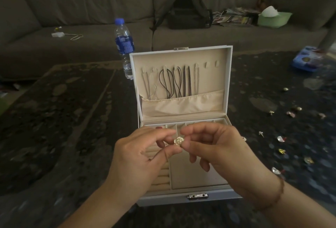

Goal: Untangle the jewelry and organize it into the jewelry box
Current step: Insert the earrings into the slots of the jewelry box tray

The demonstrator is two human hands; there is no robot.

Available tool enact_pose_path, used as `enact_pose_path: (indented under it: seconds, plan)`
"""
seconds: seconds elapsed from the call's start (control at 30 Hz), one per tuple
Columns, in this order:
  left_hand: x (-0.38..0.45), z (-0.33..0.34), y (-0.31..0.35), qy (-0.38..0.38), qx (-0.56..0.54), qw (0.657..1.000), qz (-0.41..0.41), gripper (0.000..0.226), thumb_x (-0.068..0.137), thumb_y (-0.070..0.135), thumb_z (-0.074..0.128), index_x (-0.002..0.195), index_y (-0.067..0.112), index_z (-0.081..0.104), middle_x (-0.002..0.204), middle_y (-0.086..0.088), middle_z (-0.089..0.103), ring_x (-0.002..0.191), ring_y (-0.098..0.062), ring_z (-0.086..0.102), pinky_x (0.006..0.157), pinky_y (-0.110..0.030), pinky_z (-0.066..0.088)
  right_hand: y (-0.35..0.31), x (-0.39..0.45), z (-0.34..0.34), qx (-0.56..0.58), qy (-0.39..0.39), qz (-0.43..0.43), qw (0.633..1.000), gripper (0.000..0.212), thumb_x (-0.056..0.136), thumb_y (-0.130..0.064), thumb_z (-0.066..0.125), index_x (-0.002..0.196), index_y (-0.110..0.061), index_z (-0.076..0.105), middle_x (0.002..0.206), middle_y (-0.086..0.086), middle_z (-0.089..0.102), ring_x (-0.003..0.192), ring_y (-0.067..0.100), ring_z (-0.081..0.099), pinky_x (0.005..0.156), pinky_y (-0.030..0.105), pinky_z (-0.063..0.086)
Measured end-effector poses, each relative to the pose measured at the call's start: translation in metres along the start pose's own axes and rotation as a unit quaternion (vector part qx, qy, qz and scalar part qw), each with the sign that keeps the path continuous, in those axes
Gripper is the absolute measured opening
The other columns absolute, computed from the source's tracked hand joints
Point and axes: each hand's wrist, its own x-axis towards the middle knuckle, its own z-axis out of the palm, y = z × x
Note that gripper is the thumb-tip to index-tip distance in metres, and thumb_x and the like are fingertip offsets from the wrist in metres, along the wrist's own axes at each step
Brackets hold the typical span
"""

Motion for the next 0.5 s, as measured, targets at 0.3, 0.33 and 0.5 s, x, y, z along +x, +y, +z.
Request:
enact_pose_path:
  seconds: [0.3, 0.33, 0.5]
  plan:
    - [0.005, -0.007, 0.009, -0.069, -0.086, 0.978, -0.177, 0.035, 0.077, 0.033, 0.075, 0.111, 0.035, 0.066, 0.082, 0.017, 0.075, 0.086, -0.009, 0.070, 0.080, -0.026, 0.051, -0.001, 0.000, 0.003, -0.042, 0.006, -0.028, 0.999, 0.012, 0.084, -0.003, 0.071, 0.090, -0.012, 0.076, 0.078, 0.008, 0.074, 0.055, 0.015, 0.061, 0.047, 0.012, 0.043]
    - [0.006, -0.008, 0.009, -0.088, -0.078, 0.978, -0.174, 0.040, 0.078, 0.032, 0.074, 0.115, 0.037, 0.061, 0.081, 0.017, 0.074, 0.087, -0.007, 0.069, 0.081, -0.021, 0.048, -0.002, 0.001, 0.003, -0.059, 0.001, -0.034, 0.998, 0.012, 0.084, -0.006, 0.071, 0.091, -0.014, 0.076, 0.077, 0.006, 0.074, 0.055, 0.014, 0.061, 0.048, 0.012, 0.043]
    - [0.008, -0.013, 0.004, -0.128, -0.099, 0.965, -0.206, 0.065, 0.083, 0.016, 0.077, 0.133, 0.040, 0.043, 0.080, 0.010, 0.073, 0.090, -0.007, 0.067, 0.088, -0.031, 0.050, 0.005, 0.003, 0.007, -0.189, -0.016, -0.081, 0.979, 0.019, 0.083, -0.008, 0.075, 0.093, -0.024, 0.075, 0.076, -0.005, 0.074, 0.058, 0.014, 0.068, 0.062, 0.021, 0.054]
